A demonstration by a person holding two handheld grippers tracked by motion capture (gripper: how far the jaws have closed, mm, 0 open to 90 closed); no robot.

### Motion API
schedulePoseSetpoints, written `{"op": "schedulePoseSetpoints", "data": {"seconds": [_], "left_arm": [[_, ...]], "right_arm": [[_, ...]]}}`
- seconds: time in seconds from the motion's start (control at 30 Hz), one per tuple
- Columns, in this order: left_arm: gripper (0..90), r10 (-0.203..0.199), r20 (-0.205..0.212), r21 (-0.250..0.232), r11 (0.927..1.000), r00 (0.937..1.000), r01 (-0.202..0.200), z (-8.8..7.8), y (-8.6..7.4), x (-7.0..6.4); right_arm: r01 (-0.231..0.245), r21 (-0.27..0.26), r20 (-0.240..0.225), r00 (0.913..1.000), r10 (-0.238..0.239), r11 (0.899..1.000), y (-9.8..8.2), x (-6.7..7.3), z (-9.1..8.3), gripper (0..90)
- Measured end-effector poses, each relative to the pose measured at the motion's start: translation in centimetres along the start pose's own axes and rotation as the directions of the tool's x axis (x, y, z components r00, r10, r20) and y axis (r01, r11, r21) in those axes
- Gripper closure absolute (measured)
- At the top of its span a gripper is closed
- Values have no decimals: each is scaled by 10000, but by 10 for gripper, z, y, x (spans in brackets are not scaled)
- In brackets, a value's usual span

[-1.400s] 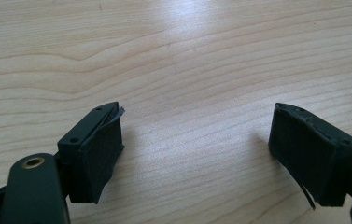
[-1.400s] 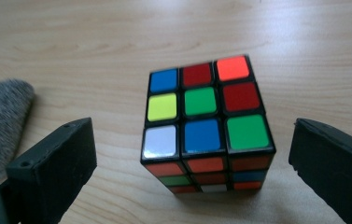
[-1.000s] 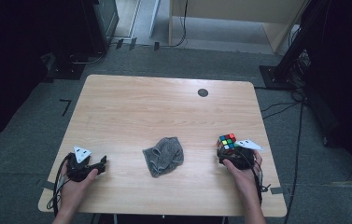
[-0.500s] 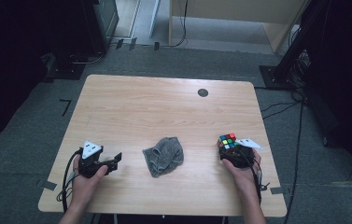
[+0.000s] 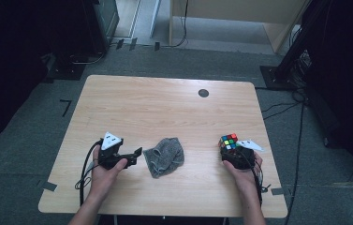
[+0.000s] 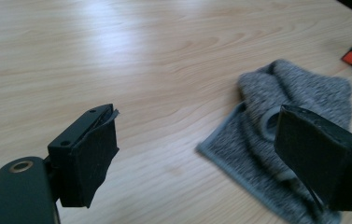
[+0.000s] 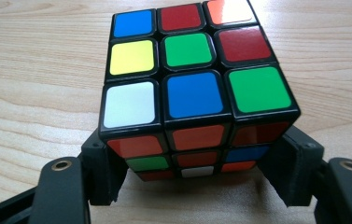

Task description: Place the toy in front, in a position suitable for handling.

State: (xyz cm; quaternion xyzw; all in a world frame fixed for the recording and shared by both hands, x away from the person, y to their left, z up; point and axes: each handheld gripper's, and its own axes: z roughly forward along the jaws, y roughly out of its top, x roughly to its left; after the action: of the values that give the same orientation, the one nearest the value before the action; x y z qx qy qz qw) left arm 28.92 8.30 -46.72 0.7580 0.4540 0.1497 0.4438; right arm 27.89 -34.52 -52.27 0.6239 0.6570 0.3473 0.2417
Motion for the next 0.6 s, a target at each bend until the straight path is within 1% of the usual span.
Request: {"op": "schedulePoseSetpoints", "data": {"seconds": [0.03, 0.07, 0.1, 0.13, 0.17, 0.23, 0.27, 0.3, 0.33, 0.37, 0.43, 0.47, 0.5, 0.53, 0.57, 0.6], "left_arm": [[130, 0, 0, 0, 10000, 10000, 0, 0, 0, 0], [127, 277, 326, -11, 9996, 9991, -276, 6, 5, -8], [126, 277, 326, -11, 9996, 9991, -276, 6, 5, -8], [126, 459, 582, -16, 9989, 9973, -459, 11, 7, -15], [126, 553, 677, 13, 9985, 9962, -555, 13, 8, -18], [126, 669, 785, 87, 9977, 9947, -678, 17, 7, -25], [126, 669, 785, 87, 9977, 9947, -678, 17, 7, -25], [126, 836, 910, 223, 9961, 9923, -859, 22, 5, -30], [126, 938, 957, 303, 9948, 9910, -971, 24, 4, -33], [126, 958, 1017, 349, 9944, 9902, -998, 27, 3, -36], [127, 1127, 1152, 469, 9918, 9869, -1187, 32, -1, -42], [127, 1265, 1136, 582, 9893, 9854, -1337, 35, -2, -45], [127, 1303, 1133, 633, 9884, 9850, -1381, 38, -4, -48], [129, 1367, 1177, 696, 9869, 9836, -1455, 41, -6, -50], [130, 1367, 1177, 696, 9869, 9836, -1455, 41, -6, -50], [131, 1480, 1241, 928, 9827, 9812, -1600, 48, -10, -54]], "right_arm": [[0, 0, 0, 10000, 0, 10000, 0, 0, 0, 310], [-2, -21, 35, 10000, 2, 10000, 0, 0, 0, 308], [33, -22, 76, 10000, -33, 10000, -1, 1, 0, 308], [72, 2, 124, 9999, -72, 10000, -1, 1, 0, 304], [135, 25, 146, 9998, -135, 9999, -1, 2, 0, 295], [266, 73, 138, 9995, -267, 9996, -1, 3, 0, 280], [282, 74, 146, 9995, -283, 9996, -2, 4, 0, 281], [295, 74, 159, 9994, -296, 9995, -2, 4, 0, 282], [298, 76, 185, 9994, -299, 9995, -2, 4, 0, 292], [304, 46, 264, 9992, -305, 9995, -2, 4, 0, 323], [292, 5, 298, 9991, -292, 9996, -2, 4, -1, 332], [310, -23, 304, 9991, -309, 9995, -2, 4, -2, 334], [356, -62, 274, 9990, -354, 9993, -3, 5, -2, 336], [454, -114, 233, 9987, -451, 9989, -3, 6, -3, 342], [454, -114, 233, 9987, -451, 9989, -3, 6, -3, 342], [739, -354, 252, 9970, -730, 9966, -4, 8, -5, 343]]}}
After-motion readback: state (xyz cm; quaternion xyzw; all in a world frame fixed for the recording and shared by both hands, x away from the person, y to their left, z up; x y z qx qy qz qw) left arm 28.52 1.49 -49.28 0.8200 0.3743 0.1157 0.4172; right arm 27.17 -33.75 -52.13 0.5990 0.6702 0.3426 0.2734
